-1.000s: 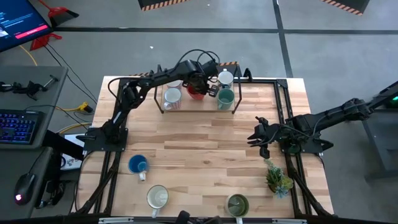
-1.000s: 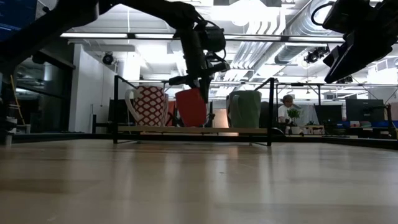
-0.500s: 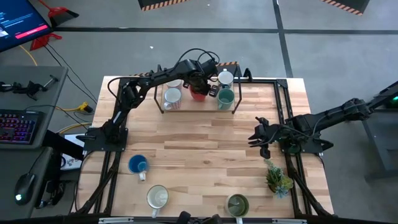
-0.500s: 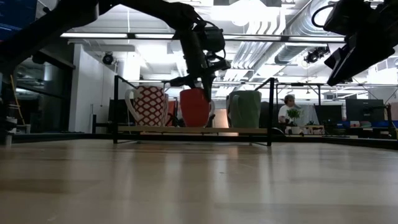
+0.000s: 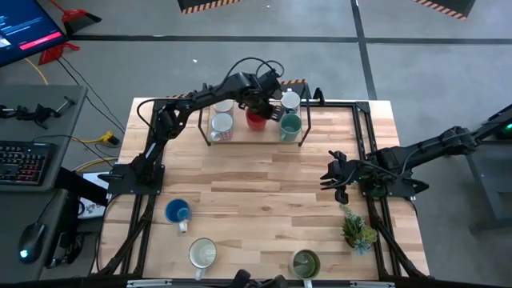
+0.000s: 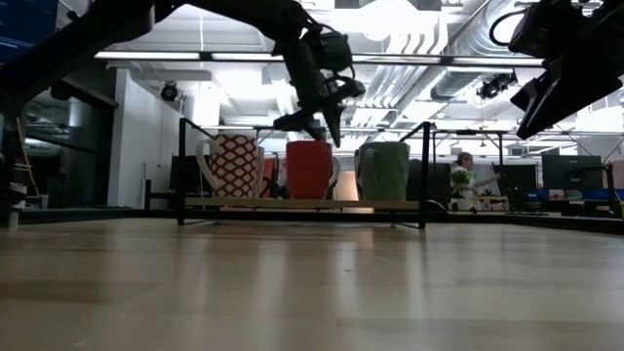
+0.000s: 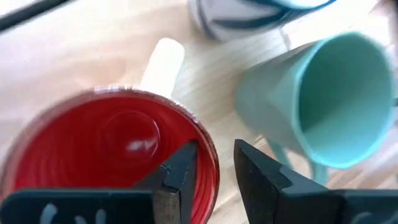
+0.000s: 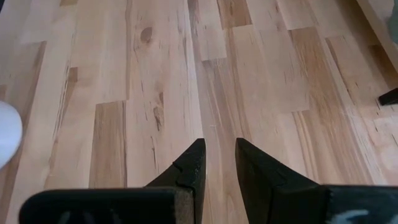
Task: Place coffee mugs
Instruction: Put the red mug on the shelf
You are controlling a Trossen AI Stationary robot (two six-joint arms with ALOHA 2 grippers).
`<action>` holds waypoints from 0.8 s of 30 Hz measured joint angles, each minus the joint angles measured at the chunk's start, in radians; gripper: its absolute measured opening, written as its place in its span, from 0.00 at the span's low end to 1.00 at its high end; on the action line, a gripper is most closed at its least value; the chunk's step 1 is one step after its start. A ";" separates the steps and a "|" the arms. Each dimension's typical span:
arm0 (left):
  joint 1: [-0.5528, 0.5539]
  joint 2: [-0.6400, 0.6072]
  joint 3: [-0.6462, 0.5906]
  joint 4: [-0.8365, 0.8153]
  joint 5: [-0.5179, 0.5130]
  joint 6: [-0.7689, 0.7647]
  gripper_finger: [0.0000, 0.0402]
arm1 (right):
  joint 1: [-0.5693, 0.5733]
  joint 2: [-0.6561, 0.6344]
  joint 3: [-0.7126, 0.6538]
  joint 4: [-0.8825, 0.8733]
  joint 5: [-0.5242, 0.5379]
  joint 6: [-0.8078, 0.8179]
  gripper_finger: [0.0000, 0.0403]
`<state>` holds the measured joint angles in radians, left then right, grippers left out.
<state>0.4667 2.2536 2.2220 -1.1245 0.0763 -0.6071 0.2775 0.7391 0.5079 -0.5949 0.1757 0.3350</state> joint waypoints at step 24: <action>-0.098 -0.069 0.115 -0.450 -0.244 0.400 0.24 | 0.000 0.000 0.000 -0.053 0.016 0.075 0.17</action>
<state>0.3684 2.1848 2.3372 -1.5742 -0.1673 -0.2072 0.2775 0.7395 0.5079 -0.6478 0.1912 0.4100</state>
